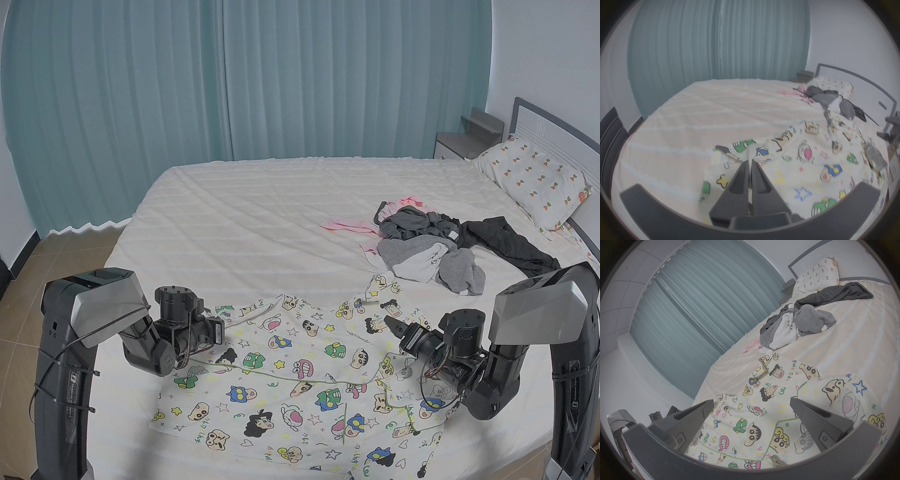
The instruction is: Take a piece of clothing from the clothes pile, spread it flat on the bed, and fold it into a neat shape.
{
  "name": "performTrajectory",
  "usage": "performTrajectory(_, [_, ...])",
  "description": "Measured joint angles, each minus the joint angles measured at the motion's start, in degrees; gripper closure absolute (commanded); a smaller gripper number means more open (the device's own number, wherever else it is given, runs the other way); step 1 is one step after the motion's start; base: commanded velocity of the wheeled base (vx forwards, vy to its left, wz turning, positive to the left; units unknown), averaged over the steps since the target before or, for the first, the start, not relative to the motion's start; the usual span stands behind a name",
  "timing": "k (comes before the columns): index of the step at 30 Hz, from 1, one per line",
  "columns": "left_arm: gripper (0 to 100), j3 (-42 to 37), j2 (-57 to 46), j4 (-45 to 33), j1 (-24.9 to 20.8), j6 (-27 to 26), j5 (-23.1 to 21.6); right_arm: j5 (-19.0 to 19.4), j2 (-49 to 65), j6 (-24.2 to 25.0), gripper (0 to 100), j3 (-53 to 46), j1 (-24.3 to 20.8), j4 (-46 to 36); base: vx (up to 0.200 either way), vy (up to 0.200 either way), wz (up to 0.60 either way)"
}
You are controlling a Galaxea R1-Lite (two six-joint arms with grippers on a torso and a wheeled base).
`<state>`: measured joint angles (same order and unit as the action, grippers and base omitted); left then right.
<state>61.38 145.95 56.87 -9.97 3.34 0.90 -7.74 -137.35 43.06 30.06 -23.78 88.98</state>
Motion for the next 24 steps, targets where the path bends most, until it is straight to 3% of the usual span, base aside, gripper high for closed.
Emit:
performTrajectory(7, [100,8.37,0.44,-0.24,0.28,4.6,6.31,0.02,-0.09,0.0,0,0.0,-0.2,0.0,0.0,0.0,0.0])
performTrajectory(16, [100,25.03,7.41,-1.41,0.63,6.64,15.82,-0.06,-0.66,0.07,0,0.0,-0.49,0.0,0.0,0.0,0.0])
performTrajectory(17, [0,26.08,8.16,-1.83,0.69,6.73,16.25,-0.11,-0.72,0.05,0,0.0,-0.5,0.0,0.0,0.0,0.0])
performTrajectory(24, [0,31.76,12.07,-5.33,0.85,8.4,19.04,-0.28,-1.27,0.07,0,0.06,-0.63,0.0,0.0,0.0,0.0])
